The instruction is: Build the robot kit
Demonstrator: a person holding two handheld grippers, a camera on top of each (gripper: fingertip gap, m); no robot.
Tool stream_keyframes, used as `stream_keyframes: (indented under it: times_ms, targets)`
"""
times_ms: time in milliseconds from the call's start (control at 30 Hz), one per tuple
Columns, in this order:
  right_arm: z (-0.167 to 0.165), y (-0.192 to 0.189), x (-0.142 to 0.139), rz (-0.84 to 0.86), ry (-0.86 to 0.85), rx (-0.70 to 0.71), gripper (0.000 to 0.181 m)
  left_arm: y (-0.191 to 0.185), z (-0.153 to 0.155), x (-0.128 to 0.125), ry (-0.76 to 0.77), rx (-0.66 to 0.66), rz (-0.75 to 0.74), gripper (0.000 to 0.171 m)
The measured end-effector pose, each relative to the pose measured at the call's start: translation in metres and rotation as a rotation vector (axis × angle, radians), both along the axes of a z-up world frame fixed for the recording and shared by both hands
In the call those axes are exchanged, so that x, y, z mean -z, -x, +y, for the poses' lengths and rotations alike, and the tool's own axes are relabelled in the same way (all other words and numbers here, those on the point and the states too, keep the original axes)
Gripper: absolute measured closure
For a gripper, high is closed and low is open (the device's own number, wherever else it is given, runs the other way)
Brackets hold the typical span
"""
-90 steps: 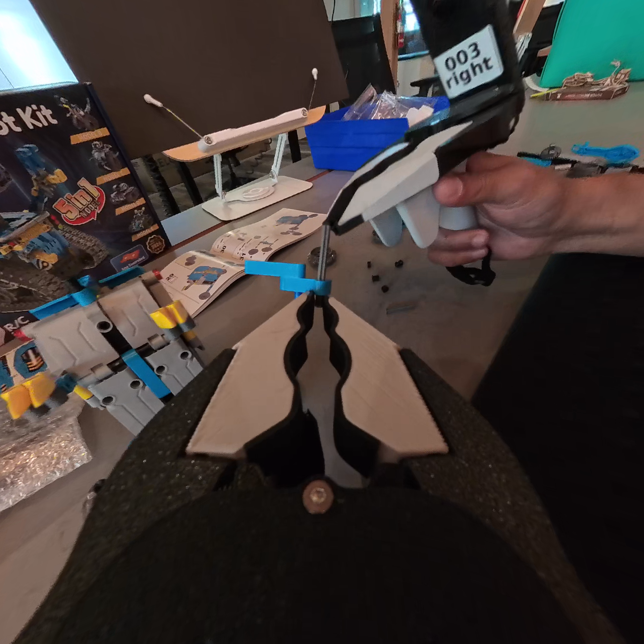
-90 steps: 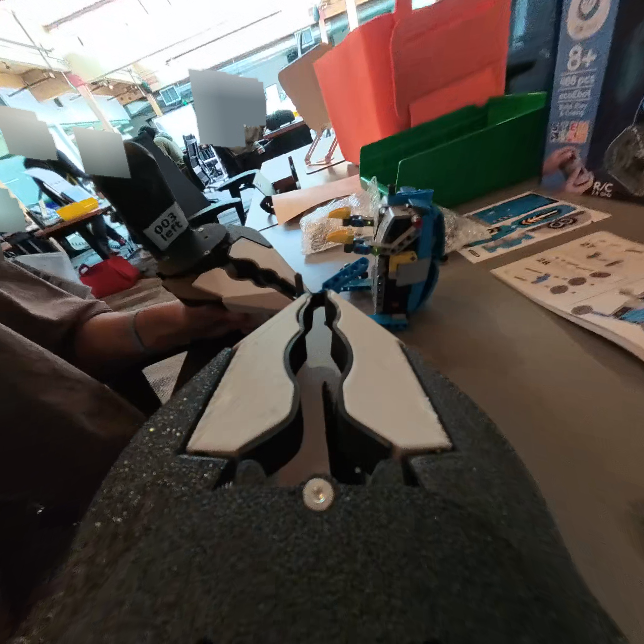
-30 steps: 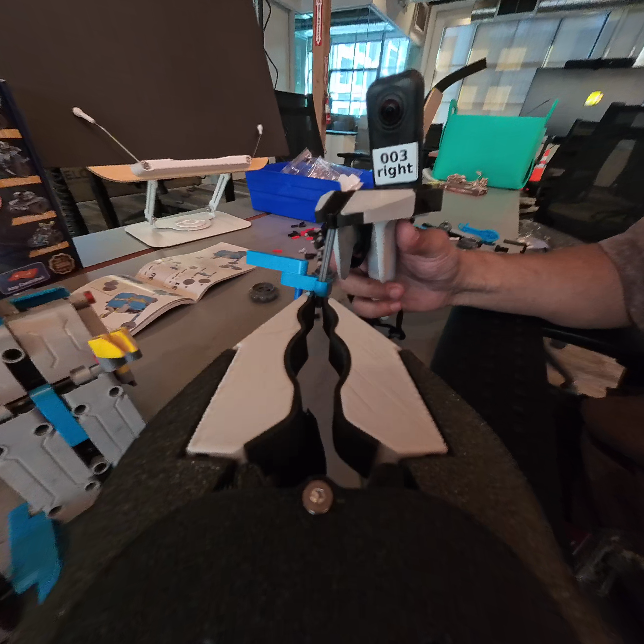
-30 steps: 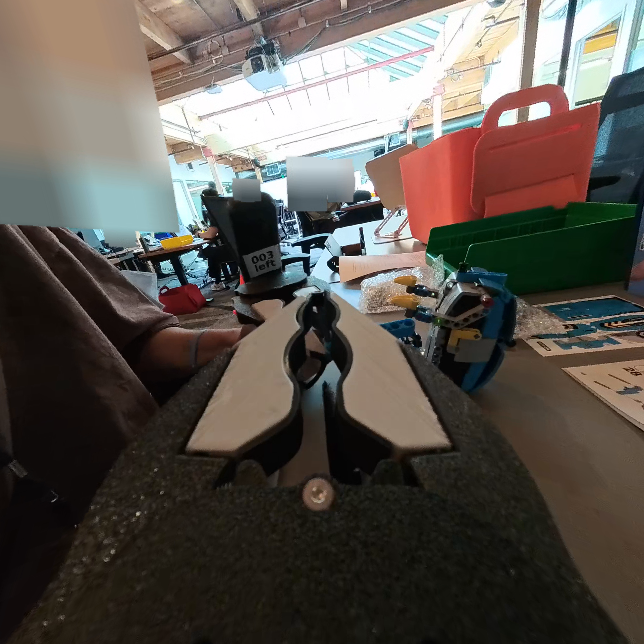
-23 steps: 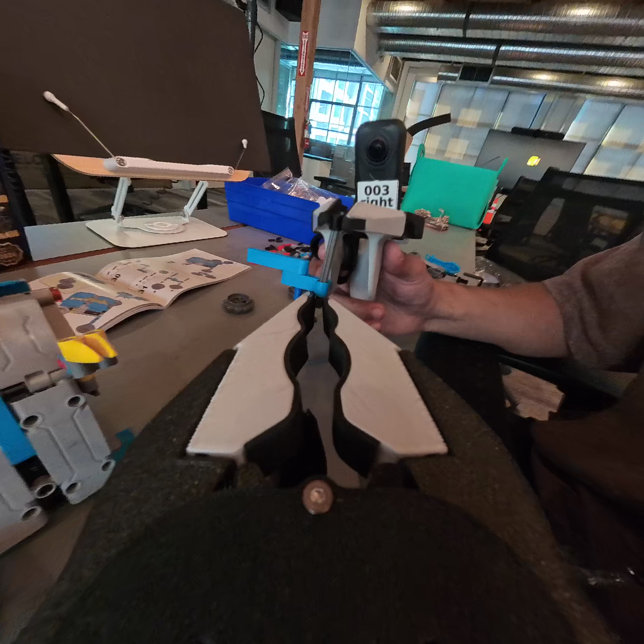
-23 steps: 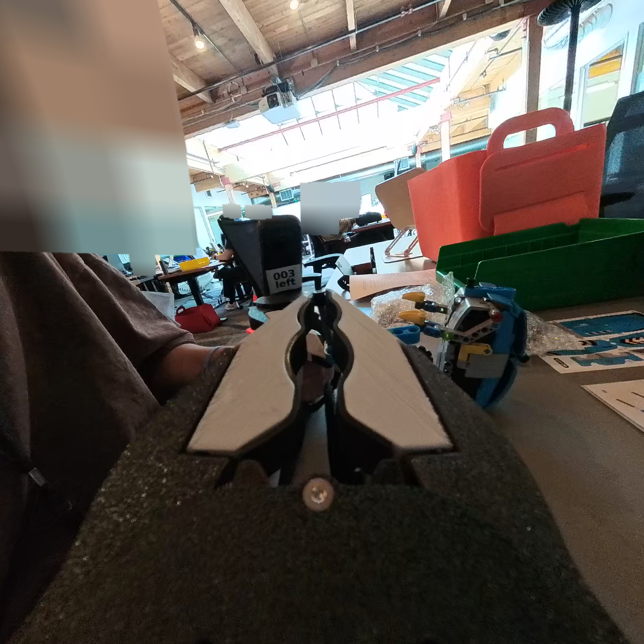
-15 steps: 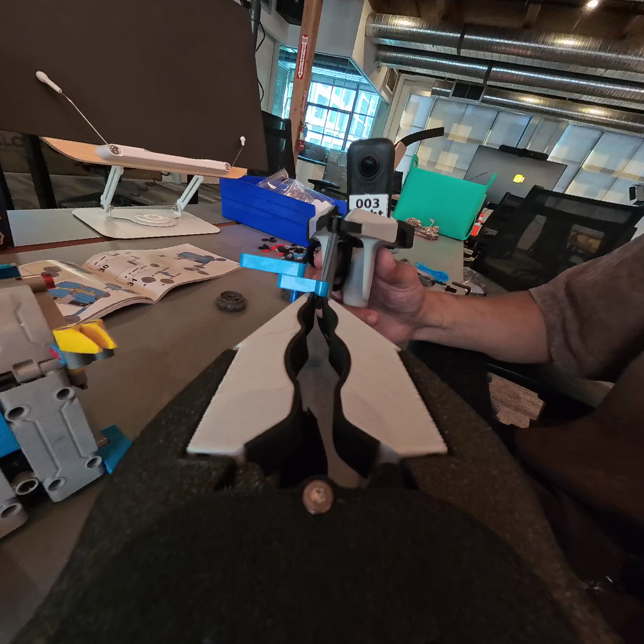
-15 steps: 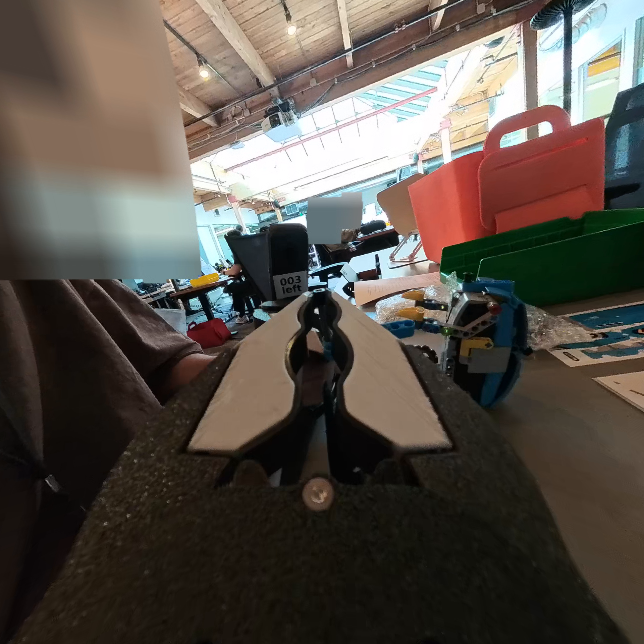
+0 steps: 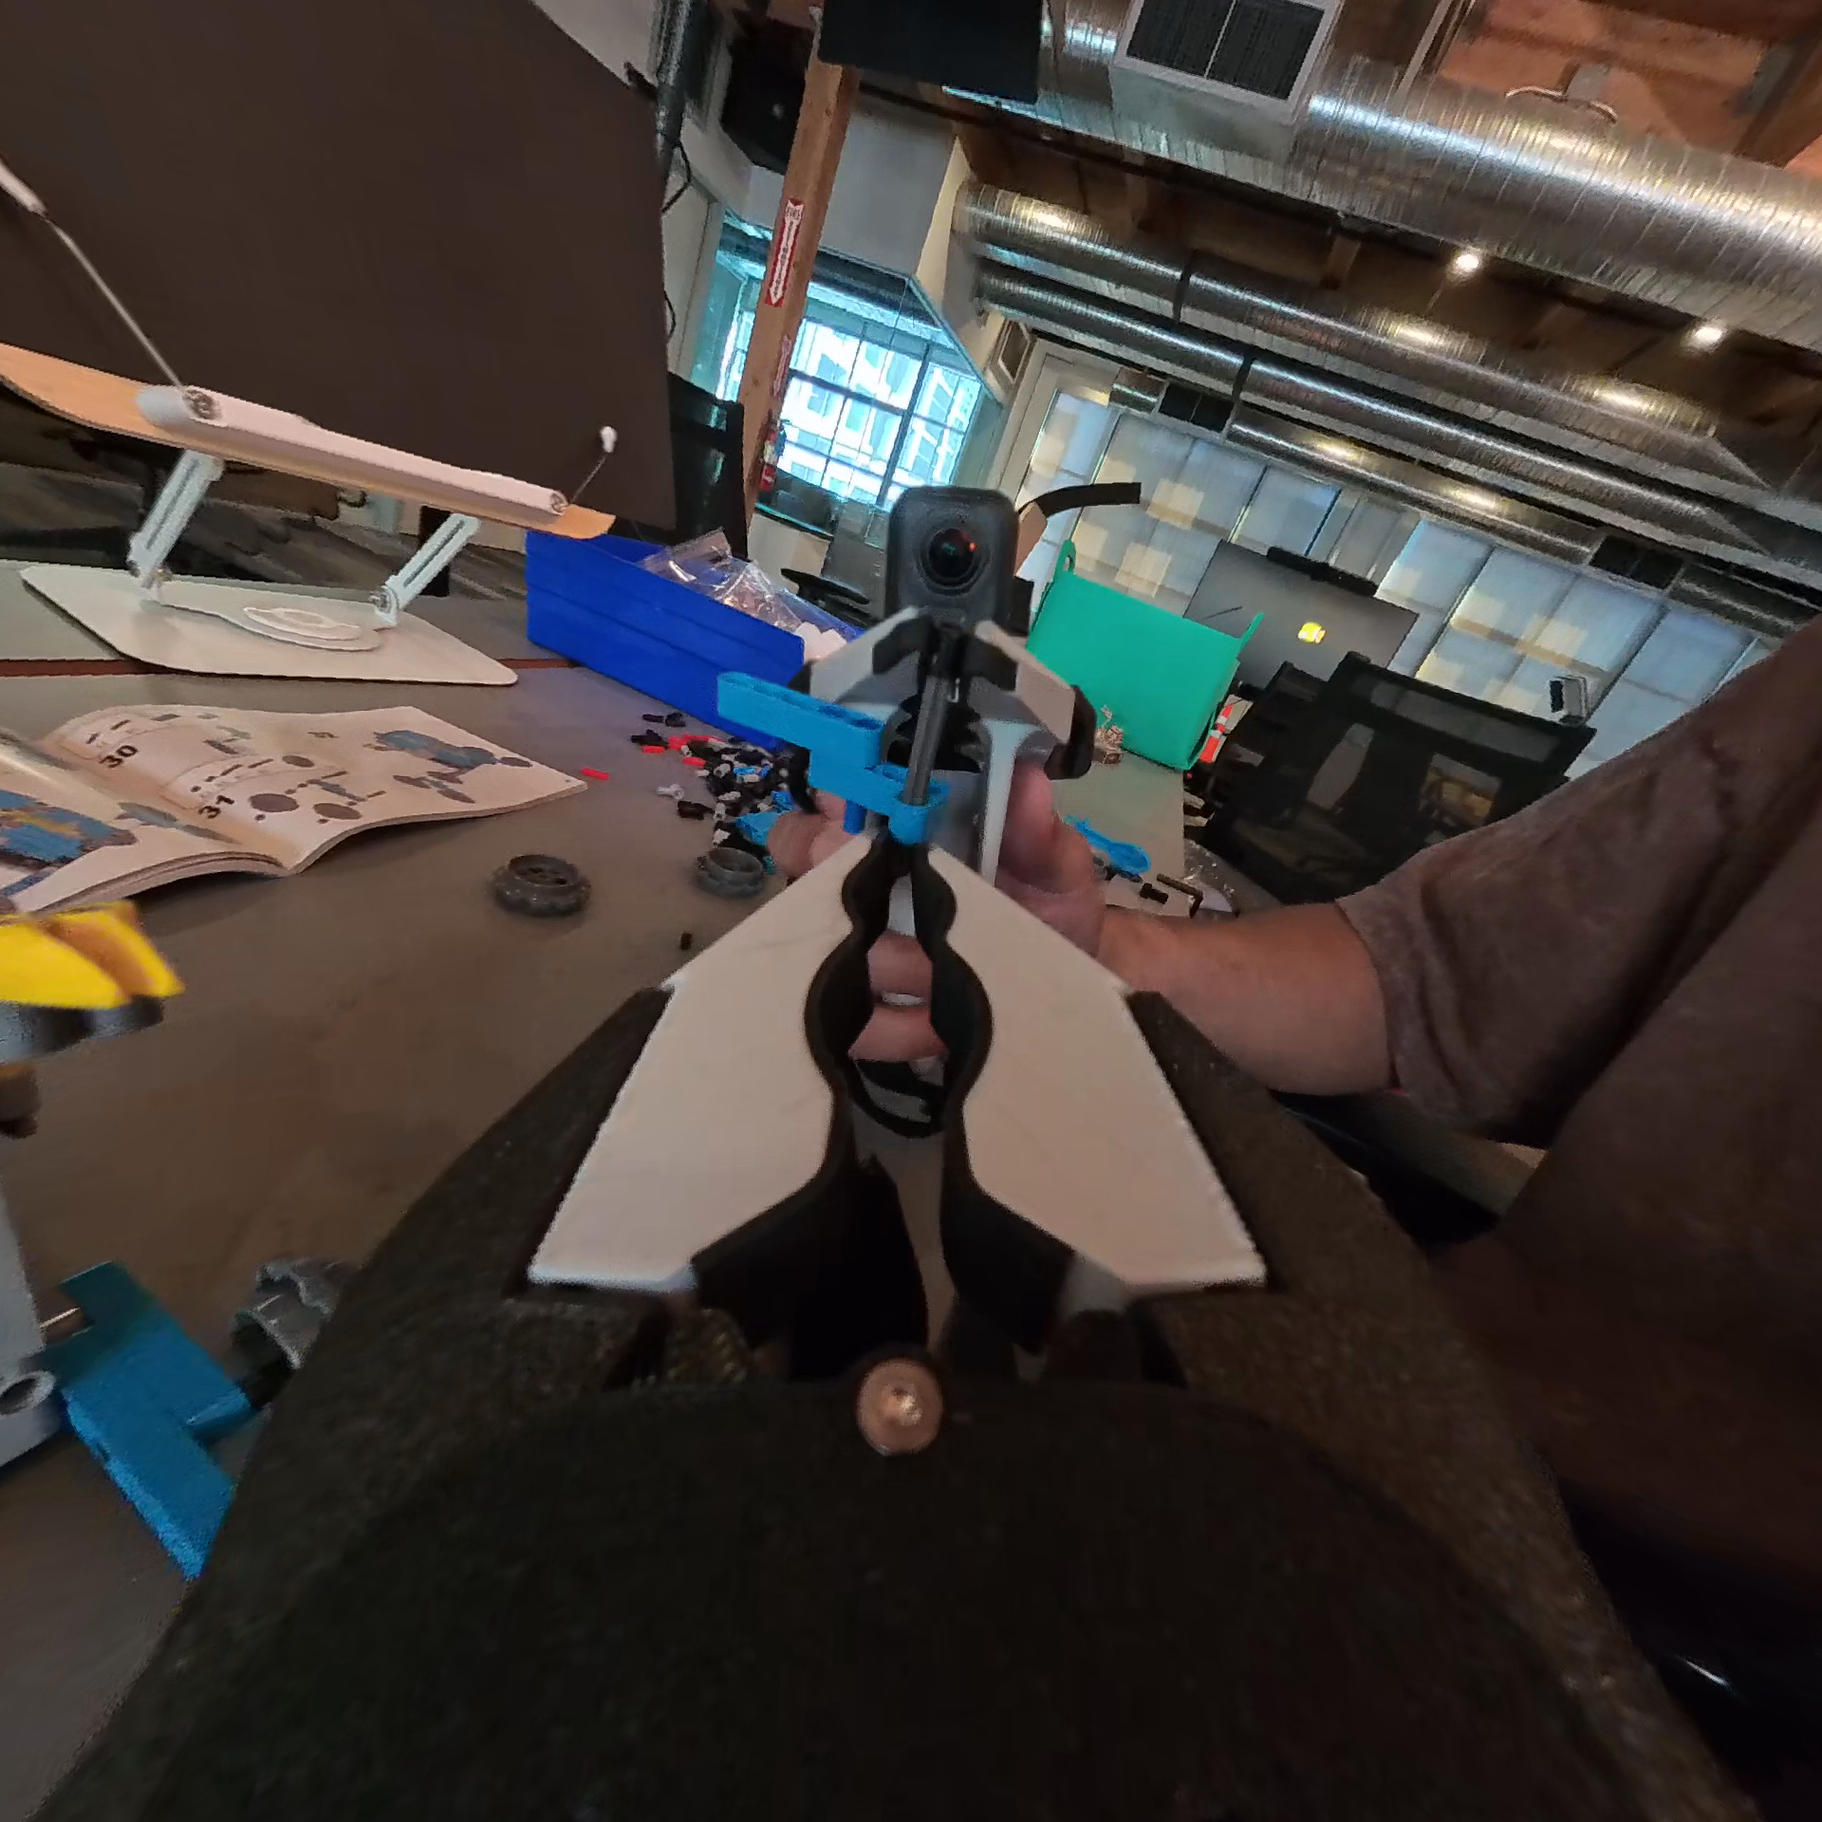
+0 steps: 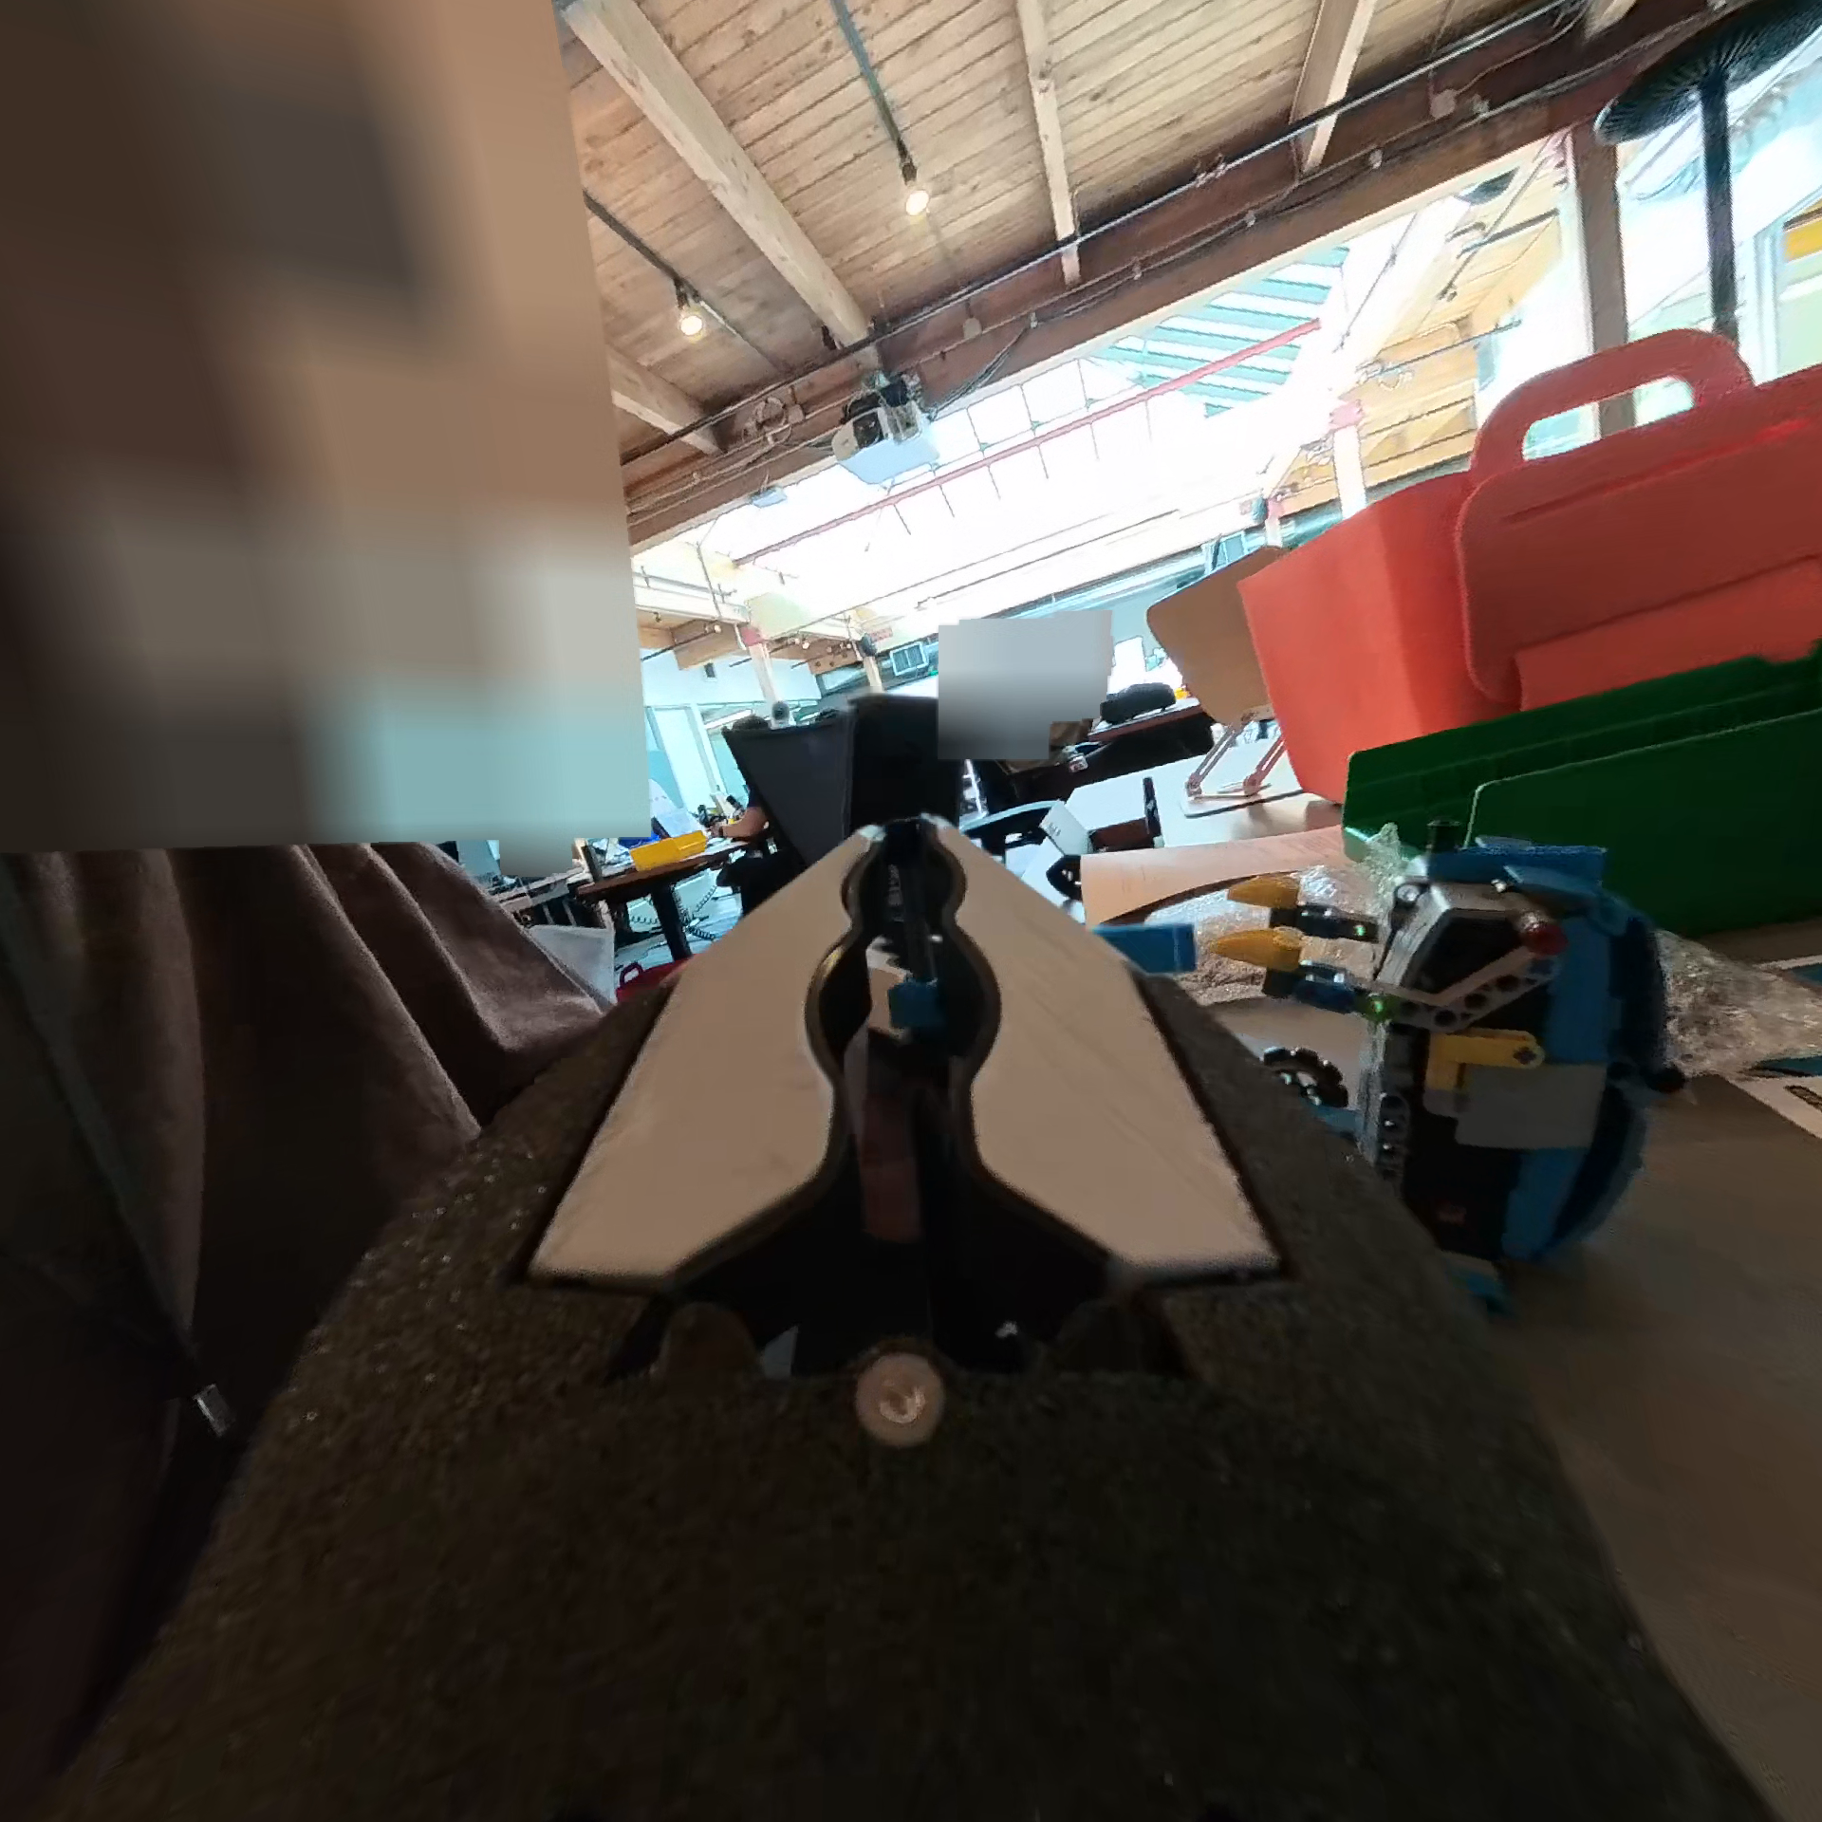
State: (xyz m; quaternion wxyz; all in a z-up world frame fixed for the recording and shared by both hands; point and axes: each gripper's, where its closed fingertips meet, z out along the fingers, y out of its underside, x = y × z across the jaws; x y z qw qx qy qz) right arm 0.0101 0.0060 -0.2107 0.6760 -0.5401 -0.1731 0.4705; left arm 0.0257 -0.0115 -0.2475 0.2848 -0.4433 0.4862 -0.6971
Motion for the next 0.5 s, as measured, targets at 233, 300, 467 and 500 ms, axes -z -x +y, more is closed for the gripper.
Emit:
stream_keyframes:
  times_ms: [233,300,467,500]
  targets:
    - [0.0006,-0.0032,0.0057,-0.058,0.037,0.024,0.175,-0.0017,0.0011,0.0041,-0.023,-0.021,0.023,0.171]
    - [0.0003,-0.0046,0.0073,-0.059,0.052,0.024,0.176,-0.0018,0.0012,0.0049,-0.026,-0.023,0.027,0.170]
    - [-0.0013,-0.0063,0.0088,-0.086,0.071,0.027,0.176,-0.0017,0.0008,0.0057,-0.034,-0.026,0.031,0.171]
    - [-0.0011,-0.0069,0.0097,-0.089,0.074,0.027,0.176,-0.0020,0.0008,0.0062,-0.036,-0.026,0.034,0.171]
